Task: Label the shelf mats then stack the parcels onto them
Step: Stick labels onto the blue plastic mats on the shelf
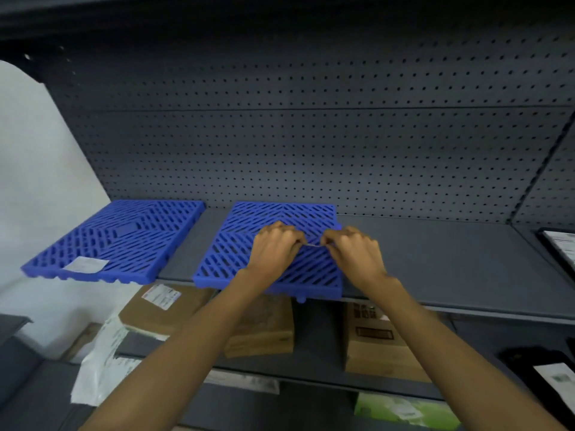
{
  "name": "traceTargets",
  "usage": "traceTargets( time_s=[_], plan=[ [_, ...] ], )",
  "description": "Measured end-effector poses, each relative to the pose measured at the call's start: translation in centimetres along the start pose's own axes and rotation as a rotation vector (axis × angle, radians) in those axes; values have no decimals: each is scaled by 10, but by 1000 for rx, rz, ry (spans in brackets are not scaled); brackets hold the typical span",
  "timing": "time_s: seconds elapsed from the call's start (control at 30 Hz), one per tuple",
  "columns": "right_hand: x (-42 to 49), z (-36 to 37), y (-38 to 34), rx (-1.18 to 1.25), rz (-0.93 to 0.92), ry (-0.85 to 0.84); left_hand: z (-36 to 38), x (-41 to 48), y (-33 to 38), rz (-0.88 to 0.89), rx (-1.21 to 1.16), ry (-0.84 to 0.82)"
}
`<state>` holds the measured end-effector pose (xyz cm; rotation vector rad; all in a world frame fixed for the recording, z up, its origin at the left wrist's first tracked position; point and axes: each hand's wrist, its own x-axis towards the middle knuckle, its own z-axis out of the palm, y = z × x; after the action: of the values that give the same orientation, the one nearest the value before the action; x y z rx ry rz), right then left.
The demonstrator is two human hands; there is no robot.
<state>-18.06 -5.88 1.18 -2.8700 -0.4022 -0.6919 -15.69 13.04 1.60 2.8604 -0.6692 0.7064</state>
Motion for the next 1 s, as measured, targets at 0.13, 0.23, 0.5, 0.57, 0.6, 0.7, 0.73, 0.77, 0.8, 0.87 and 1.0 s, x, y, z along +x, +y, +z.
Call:
traceTargets(
  time_s=[0.13,0.23,0.5,0.57,0.6,0.7,0.73,0.77,0.8,0.87,1.0],
  plan=[
    [-4,10,-56,46,-22,-36,-20,-38,-42,-12,51,-51],
    [-12,18,-91,44,-26,-64,-30,-64,-65,-25,66,-79],
    [-45,23,-128,-31,109,-101,-31,-103,-77,28,52,-215],
    [-55,25,-131,-21,113,-143,-28,-111,-75,27,16,-247],
    [-60,26,-132,-2,111,-169,-27,-116,-74,27,9,-266],
    [-71,21,-134,36,91,-237,-29,-120,-73,52,2,-303],
    [-73,18,-134,26,77,-257,-32,-118,-72,68,3,-308],
    [-74,13,-132,13,71,-265,-36,-114,-70,88,6,-305],
    [-75,8,-129,2,77,-259,-39,-110,-67,106,5,-293],
    [-82,-5,-118,-10,105,-220,-45,-100,-59,116,-44,-269],
    [-117,-33,-77,-118,196,-226,-45,-84,-20,172,-134,-277]
  ],
)
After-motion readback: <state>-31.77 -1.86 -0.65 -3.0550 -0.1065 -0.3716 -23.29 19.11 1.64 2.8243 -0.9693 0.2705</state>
